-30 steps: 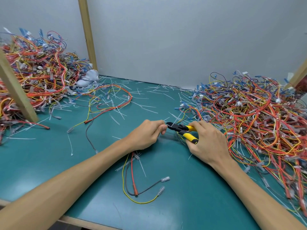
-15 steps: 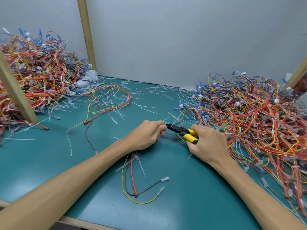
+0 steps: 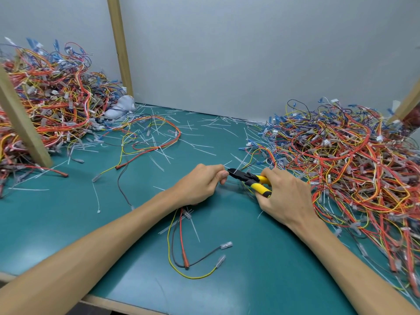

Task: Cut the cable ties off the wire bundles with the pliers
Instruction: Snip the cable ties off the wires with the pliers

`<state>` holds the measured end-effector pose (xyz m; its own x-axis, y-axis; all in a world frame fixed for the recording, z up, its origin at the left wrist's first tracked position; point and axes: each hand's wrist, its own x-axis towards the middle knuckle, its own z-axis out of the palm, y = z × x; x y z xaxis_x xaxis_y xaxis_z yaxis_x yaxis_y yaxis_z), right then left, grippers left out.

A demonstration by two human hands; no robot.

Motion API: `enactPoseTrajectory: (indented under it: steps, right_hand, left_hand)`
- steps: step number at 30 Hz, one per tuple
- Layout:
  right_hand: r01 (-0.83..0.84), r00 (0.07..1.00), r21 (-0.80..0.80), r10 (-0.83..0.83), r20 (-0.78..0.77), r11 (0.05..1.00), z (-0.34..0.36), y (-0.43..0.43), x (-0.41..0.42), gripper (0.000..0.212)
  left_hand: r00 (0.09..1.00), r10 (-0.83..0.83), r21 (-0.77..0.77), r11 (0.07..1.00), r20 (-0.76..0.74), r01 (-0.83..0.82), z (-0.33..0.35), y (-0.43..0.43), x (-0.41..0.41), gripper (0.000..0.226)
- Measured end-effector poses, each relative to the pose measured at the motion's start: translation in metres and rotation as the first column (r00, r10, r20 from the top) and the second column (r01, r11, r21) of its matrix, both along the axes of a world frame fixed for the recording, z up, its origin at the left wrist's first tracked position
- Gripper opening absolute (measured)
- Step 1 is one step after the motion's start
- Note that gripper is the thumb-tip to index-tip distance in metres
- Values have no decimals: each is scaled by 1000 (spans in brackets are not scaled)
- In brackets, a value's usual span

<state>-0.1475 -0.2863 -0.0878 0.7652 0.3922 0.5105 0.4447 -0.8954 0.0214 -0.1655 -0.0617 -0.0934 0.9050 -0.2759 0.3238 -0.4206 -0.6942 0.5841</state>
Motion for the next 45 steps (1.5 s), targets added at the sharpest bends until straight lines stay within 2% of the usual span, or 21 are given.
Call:
enactPoseTrajectory:
  steps: [13, 22, 30, 36, 40, 45]
  right_hand:
    - [9, 1000, 18, -9, 5, 1000, 1, 0, -1, 33]
    - [-23, 997, 45, 20, 75, 999, -3, -2, 3, 26]
    - [-56, 998, 95, 55, 19, 994, -3, -1, 2, 30]
    - [-34, 999, 65, 32, 28, 997, -3, -1, 3, 24]
    - [8, 1000, 0, -8, 14, 1000, -3, -2, 1, 28]
    - [18, 1000, -11, -18, -14, 1000, 0, -3, 0, 29]
  left_hand:
    - [1000, -8, 7, 1000, 13, 8, -2, 0, 2, 28]
    - [1000, -12, 13, 1000, 3, 12, -1, 1, 2, 26]
    - [1000, -15, 0, 1000, -15, 15, -2, 1, 3, 25]
    - [1000, -18, 1, 1000, 0, 18, -2, 1, 3, 26]
    - [1000, -29, -3, 1000, 4, 29, -3, 1, 3, 26]
    - [999, -51, -21, 998, 2, 51, 0, 3, 4, 26]
